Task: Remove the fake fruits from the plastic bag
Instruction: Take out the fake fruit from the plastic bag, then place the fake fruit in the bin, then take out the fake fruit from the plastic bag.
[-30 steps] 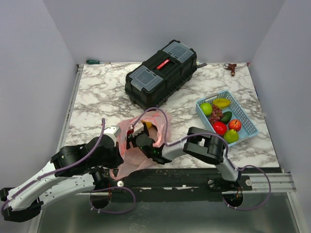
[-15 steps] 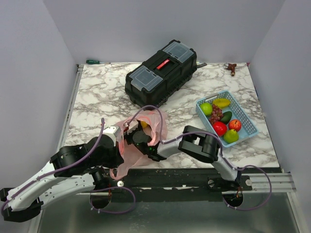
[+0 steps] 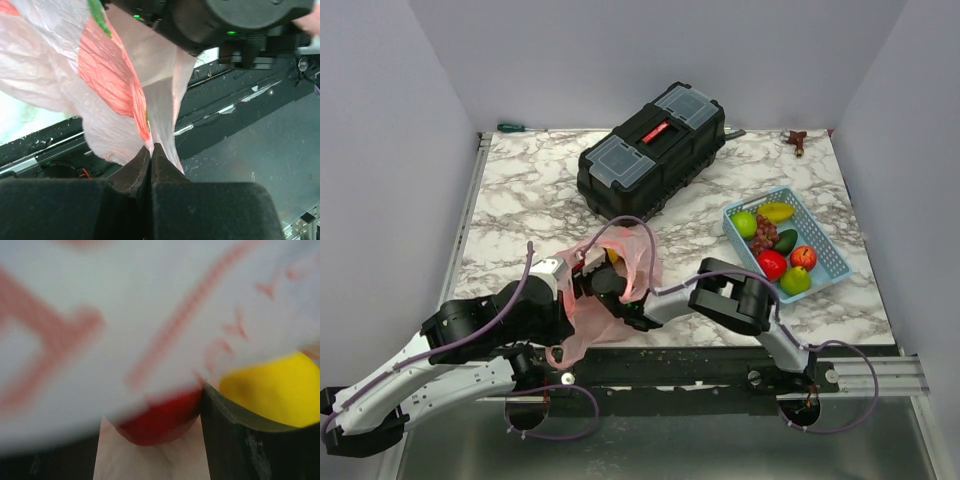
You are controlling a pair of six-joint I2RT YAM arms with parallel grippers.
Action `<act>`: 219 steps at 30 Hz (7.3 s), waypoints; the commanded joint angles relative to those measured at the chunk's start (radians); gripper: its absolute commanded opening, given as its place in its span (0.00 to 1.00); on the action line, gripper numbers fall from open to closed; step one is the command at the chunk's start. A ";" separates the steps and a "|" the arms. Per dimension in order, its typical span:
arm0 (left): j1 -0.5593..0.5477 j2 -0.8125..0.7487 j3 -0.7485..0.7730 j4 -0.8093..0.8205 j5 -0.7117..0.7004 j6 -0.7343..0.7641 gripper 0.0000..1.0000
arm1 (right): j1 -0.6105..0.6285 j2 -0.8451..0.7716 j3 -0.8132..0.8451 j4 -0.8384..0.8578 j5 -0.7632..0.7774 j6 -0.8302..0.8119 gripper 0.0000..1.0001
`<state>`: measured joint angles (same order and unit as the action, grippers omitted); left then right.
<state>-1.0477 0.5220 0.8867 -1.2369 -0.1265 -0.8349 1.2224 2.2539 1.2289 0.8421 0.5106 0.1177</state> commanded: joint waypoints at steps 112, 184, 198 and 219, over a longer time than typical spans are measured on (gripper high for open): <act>-0.003 0.027 -0.032 0.103 -0.182 0.099 0.00 | -1.049 -1.145 -0.258 -1.134 -0.423 0.615 0.93; -0.002 -0.008 0.031 0.174 -0.010 0.105 0.00 | -0.057 -0.158 -0.125 -0.345 0.498 -0.281 0.91; -0.002 -0.015 0.009 0.124 -0.057 0.137 0.00 | -0.109 -0.090 -0.095 -0.298 0.475 -0.312 0.67; -0.002 0.034 -0.041 0.153 -0.071 0.153 0.00 | 0.022 -0.430 -0.224 -0.555 0.364 -0.053 0.02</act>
<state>-1.0477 0.5320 0.8558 -1.0939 -0.1829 -0.6998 1.2171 1.8709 1.0233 0.4221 0.8944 -0.0887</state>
